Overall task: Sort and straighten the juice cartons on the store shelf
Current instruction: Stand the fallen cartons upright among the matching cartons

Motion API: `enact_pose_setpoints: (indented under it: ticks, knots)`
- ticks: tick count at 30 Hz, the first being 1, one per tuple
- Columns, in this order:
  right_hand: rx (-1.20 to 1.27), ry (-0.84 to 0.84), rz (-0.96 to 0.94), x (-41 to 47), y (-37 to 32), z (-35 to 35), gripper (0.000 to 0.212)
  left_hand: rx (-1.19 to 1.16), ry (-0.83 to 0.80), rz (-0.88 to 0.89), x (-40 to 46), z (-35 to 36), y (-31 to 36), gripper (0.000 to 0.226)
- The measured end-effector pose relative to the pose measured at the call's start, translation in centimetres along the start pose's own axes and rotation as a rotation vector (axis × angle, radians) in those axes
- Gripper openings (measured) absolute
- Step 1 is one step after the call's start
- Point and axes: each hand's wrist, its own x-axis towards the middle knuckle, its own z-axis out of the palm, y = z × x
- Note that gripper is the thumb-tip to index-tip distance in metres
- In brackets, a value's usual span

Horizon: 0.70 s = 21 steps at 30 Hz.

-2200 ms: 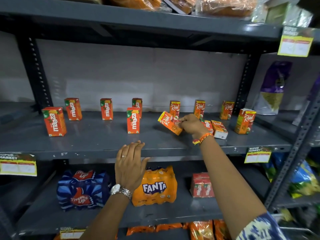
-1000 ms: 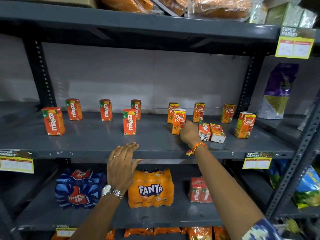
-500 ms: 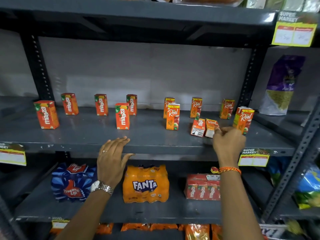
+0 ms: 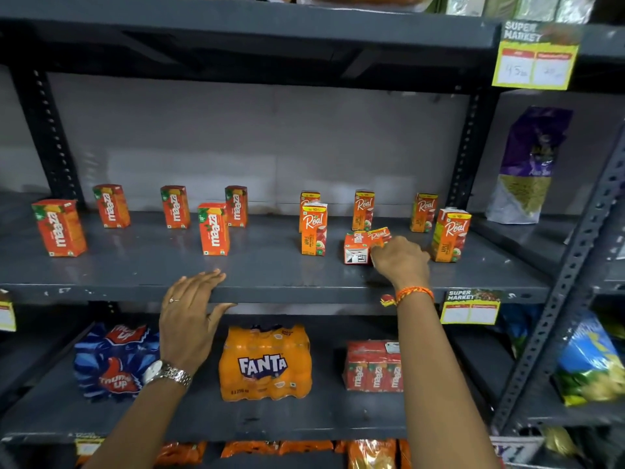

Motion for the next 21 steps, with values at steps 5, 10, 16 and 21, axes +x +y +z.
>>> enact_pose_setpoints:
  ticks: [5,10,16,21]
  knots:
    - [0.42,-0.02,0.043,1.4,0.8,-0.6,0.03,0.0,-0.004,-0.002,-0.1,0.0,0.3,0.056]
    - [0.874,-0.084,0.132,2.0,2.3,-0.8,0.011,-0.015,-0.001,0.002,0.0,-0.2,0.3,0.054]
    - [1.167,-0.199,0.004,-0.4,2.9,-2.1,0.03,-0.028,-0.035,-0.016,-0.2,-0.2,0.2,0.054]
    - [1.237,-0.213,-0.129,-4.0,3.6,-3.1,0.027,-0.05,-0.026,-0.001,-0.1,-0.2,0.1,0.058]
